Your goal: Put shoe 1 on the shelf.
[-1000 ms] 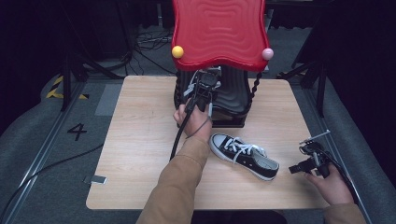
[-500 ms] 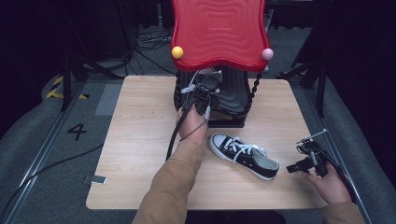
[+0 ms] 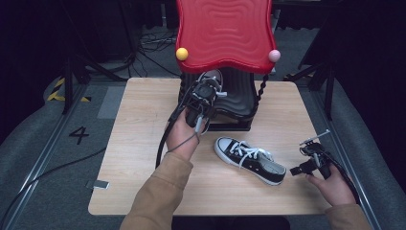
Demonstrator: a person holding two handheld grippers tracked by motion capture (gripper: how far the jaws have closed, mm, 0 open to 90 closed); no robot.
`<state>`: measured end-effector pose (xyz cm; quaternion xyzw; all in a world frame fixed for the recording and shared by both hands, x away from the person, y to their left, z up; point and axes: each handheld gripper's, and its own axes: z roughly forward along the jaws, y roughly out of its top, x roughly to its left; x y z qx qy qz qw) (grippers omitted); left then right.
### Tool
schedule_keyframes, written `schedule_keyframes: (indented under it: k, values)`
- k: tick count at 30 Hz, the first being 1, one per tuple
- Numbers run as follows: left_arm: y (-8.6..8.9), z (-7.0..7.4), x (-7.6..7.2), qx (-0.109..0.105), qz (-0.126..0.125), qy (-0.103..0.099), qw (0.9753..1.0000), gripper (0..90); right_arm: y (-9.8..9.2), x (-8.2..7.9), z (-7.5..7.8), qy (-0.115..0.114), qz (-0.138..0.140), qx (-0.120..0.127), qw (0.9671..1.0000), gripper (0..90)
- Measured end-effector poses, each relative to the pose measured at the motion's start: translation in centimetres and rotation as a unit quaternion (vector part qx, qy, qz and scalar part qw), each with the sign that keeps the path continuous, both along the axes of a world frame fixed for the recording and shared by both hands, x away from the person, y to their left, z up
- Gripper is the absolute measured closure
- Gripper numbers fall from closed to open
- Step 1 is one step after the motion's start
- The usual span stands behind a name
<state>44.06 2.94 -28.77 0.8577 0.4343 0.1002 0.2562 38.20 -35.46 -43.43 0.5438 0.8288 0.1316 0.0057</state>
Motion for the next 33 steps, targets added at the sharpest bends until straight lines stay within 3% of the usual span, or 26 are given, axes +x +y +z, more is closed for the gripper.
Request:
schedule_keyframes:
  k: [6,14,17,20,22,24,29,33]
  values:
    - [2.5,-0.2,-2.3,-0.012,-0.037,0.021,0.999,86.6,0.2,0.1,0.1,-0.002,0.0,-0.001,1.0,45.8]
    - [4.7,-2.2,-4.5,-0.009,-0.078,0.045,0.9959,89.3,0.3,0.1,0.0,-0.001,-0.001,-0.002,1.0,45.9]
    - [4.8,-3.9,-4.2,-0.001,-0.093,0.053,0.9943,89.4,0.3,0.1,-0.1,0.002,0.002,-0.005,1.0,46.0]
    - [4.8,-4.8,-3.8,0.008,-0.085,0.057,0.9947,89.3,0.5,0.1,-0.2,0.002,0.002,-0.005,1.0,46.0]
    - [5.0,-5.5,-3.2,0.003,-0.074,0.056,0.9957,89.4,0.7,0.0,-0.3,0.004,0.005,-0.008,0.9999,46.0]
    - [5.1,-5.9,-2.9,-0.009,-0.068,0.059,0.9959,89.4,0.8,0.0,-0.5,0.006,0.006,-0.008,0.9999,46.0]
    - [4.7,-6.5,-2.1,-0.011,-0.07,0.057,0.9958,89.6,0.4,0.0,-0.5,0.007,0.002,-0.007,0.9999,46.0]
    - [4.7,-6.6,-2.2,-0.015,-0.072,0.043,0.9964,89.7,0.3,-0.2,-0.6,0.007,0.002,-0.008,0.9999,46.0]
